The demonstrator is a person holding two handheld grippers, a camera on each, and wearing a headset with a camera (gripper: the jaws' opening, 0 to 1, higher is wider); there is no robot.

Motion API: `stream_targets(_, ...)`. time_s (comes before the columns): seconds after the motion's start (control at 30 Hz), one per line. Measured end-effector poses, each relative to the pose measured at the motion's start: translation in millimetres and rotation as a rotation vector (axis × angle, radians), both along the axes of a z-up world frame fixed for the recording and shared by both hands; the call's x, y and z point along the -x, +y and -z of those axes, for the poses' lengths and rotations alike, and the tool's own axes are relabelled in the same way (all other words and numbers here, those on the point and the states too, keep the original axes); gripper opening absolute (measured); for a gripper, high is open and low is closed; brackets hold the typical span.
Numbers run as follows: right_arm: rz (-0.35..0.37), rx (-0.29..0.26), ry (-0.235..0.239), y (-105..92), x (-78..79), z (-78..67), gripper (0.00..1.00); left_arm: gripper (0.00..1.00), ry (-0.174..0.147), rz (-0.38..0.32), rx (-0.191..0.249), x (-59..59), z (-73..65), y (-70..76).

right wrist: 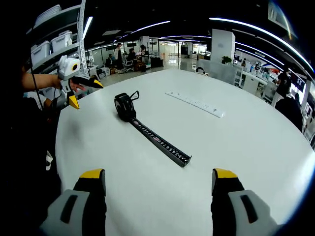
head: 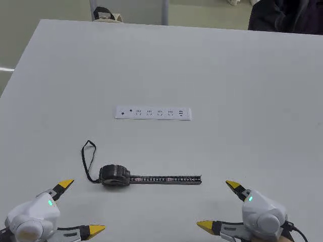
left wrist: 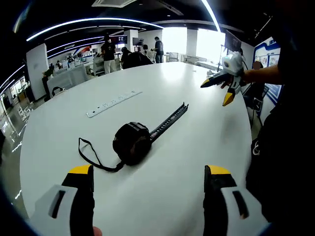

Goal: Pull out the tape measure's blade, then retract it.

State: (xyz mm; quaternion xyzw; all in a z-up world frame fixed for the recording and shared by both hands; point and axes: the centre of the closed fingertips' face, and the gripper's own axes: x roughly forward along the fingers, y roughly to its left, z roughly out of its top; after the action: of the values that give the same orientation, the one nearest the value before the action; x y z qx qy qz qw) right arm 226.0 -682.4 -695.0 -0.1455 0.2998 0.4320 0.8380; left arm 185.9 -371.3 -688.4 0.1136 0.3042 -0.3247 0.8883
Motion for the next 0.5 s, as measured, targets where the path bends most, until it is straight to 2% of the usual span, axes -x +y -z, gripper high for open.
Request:
stream_targets(0.2,0.024,-0.013,-0.012,-0.9,8.0,-6.1,0.92,0.97,-0.039,-0.044,0.010,3.1,-9.2,1.4)
stream_targets(0.33,0.025,-0.019,-0.017,0.5,13.2,-9.5,0.94,0.99,-0.033,-0.056,0.023,3.8,-10.3,-0.3)
stream_targets(0.5,0.030,-0.035,-0.019,3.2,18.6,-15.4,0.96,0.99,-0.035,-0.055,0.016,7.4,-11.5,-3.3)
